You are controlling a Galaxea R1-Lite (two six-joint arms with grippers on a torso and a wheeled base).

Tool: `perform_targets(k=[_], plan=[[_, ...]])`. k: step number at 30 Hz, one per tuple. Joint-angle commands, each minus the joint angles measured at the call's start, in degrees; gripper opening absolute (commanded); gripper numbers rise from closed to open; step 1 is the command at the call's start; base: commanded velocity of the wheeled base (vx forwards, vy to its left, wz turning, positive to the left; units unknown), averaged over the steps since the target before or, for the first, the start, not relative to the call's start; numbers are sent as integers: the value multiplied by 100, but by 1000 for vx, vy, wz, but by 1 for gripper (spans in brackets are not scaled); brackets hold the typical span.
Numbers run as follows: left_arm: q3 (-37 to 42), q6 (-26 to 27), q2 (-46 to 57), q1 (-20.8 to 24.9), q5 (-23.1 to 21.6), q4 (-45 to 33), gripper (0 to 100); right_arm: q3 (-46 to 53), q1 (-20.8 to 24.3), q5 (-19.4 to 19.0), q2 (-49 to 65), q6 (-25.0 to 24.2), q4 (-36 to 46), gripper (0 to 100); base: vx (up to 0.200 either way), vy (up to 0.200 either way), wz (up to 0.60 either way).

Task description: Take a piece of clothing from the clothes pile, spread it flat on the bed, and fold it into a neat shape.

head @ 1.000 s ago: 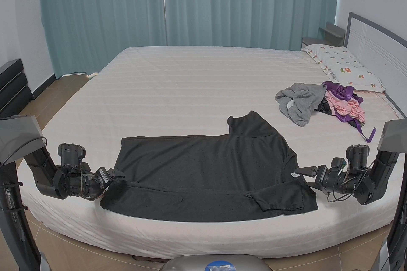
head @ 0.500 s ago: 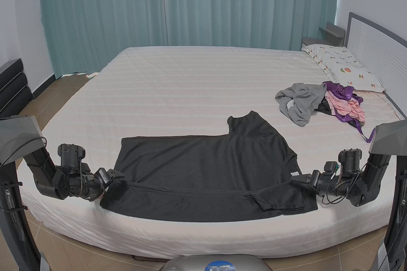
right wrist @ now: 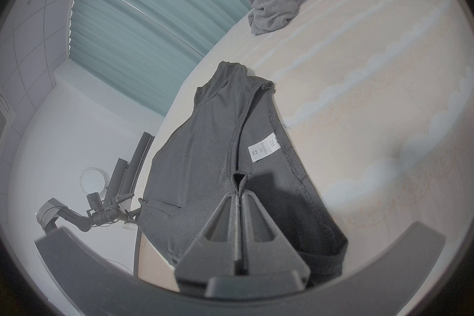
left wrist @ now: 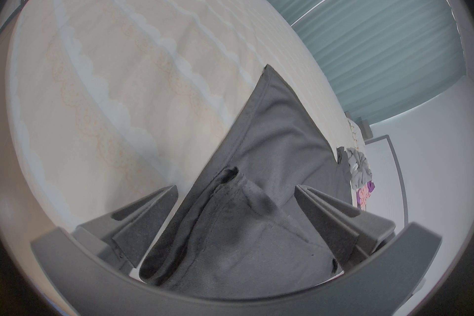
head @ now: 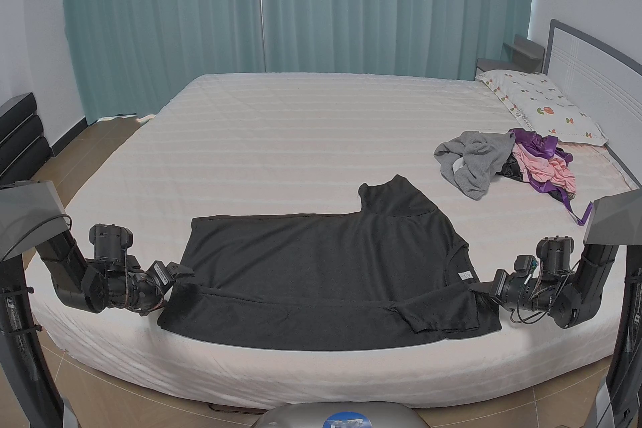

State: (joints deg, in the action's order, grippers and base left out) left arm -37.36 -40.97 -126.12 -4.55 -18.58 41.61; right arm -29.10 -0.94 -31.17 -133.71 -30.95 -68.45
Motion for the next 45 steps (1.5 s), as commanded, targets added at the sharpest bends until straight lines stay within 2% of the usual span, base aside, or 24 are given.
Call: perform_targets(k=[1, 9, 15, 21, 45], plan=[[-25, -113, 334, -125, 3, 23, 100, 97, 6, 6, 29, 1, -37, 0, 0, 0, 0], [45, -297, 730, -108, -49, 23, 100, 115, 15, 6, 29, 1, -37, 0, 0, 0, 0], [-25, -297, 492, 130, -76, 76, 100, 106, 32, 6, 20, 1, -37, 0, 0, 0, 0], [54, -253, 141, 314, -5, 559, 100, 115, 32, -3, 20, 1, -37, 0, 0, 0, 0], [63, -218, -184, 340, 153, 752, 100, 115, 50, -3, 20, -7, -37, 0, 0, 0, 0]])
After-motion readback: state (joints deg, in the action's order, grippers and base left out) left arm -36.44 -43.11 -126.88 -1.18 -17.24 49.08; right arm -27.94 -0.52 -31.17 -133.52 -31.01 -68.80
